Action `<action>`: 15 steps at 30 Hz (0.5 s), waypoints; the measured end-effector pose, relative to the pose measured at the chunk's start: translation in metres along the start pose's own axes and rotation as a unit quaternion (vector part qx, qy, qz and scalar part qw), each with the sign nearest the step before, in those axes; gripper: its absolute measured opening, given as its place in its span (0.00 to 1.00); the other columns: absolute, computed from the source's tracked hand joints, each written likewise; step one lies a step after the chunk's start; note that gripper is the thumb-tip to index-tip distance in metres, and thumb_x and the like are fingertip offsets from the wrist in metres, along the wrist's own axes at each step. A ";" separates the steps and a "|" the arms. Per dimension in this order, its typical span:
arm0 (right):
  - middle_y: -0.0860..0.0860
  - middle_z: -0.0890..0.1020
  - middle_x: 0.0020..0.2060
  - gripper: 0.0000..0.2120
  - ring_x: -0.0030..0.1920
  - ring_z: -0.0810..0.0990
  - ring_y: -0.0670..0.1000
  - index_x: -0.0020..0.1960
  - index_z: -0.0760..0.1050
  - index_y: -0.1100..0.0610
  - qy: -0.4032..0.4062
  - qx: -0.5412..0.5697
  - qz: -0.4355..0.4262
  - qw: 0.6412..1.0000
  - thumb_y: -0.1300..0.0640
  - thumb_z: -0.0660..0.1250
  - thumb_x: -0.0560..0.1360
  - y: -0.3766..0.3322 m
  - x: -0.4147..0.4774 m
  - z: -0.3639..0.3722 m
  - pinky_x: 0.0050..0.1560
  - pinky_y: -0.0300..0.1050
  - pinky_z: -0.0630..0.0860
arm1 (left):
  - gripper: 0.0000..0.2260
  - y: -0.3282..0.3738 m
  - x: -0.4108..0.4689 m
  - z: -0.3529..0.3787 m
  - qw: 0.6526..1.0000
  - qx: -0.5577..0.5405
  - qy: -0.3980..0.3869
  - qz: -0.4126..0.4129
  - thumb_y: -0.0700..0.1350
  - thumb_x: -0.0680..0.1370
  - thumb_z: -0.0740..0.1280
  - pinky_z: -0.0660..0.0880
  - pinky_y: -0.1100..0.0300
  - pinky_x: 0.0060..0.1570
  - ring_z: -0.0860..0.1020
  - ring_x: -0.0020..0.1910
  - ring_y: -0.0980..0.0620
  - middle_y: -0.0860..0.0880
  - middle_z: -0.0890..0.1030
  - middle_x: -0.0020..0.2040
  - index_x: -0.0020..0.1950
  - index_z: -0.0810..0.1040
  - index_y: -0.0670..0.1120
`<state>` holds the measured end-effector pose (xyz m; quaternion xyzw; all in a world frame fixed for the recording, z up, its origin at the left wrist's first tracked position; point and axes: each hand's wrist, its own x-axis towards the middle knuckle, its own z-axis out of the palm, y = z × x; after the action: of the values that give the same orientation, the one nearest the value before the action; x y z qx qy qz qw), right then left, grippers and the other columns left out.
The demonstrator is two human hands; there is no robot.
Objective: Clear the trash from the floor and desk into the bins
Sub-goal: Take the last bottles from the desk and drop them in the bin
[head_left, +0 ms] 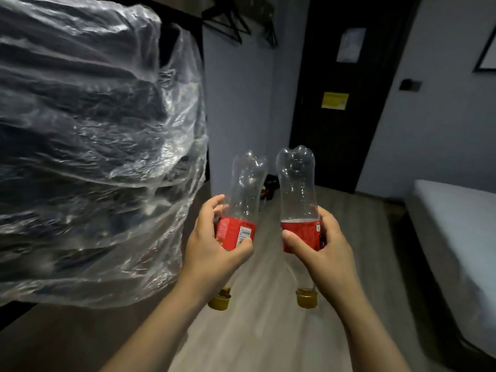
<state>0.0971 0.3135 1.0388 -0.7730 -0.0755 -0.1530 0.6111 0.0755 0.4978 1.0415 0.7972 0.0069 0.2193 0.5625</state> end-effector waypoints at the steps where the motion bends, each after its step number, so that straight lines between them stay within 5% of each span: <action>1: 0.32 0.78 0.47 0.29 0.48 0.77 0.32 0.65 0.67 0.42 0.007 -0.004 0.001 1.000 0.50 0.75 0.67 0.006 0.008 -0.005 0.45 0.34 0.77 | 0.35 -0.002 0.008 0.011 1.000 -0.006 -0.008 0.002 0.47 0.65 0.75 0.80 0.56 0.49 0.78 0.50 0.59 0.63 0.72 0.60 0.64 0.62 0.67; 15: 0.37 0.80 0.47 0.27 0.45 0.80 0.35 0.64 0.69 0.40 0.066 -0.029 0.038 0.997 0.49 0.75 0.68 0.076 0.208 -0.013 0.41 0.32 0.77 | 0.32 -0.045 0.207 0.121 0.998 -0.044 -0.049 -0.001 0.44 0.66 0.75 0.78 0.63 0.45 0.78 0.47 0.66 0.63 0.75 0.57 0.65 0.67 0.62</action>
<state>0.3140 0.2682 1.0401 -0.7810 -0.0005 -0.1827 0.5972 0.3166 0.4592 1.0387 0.7812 -0.0291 0.1795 0.5972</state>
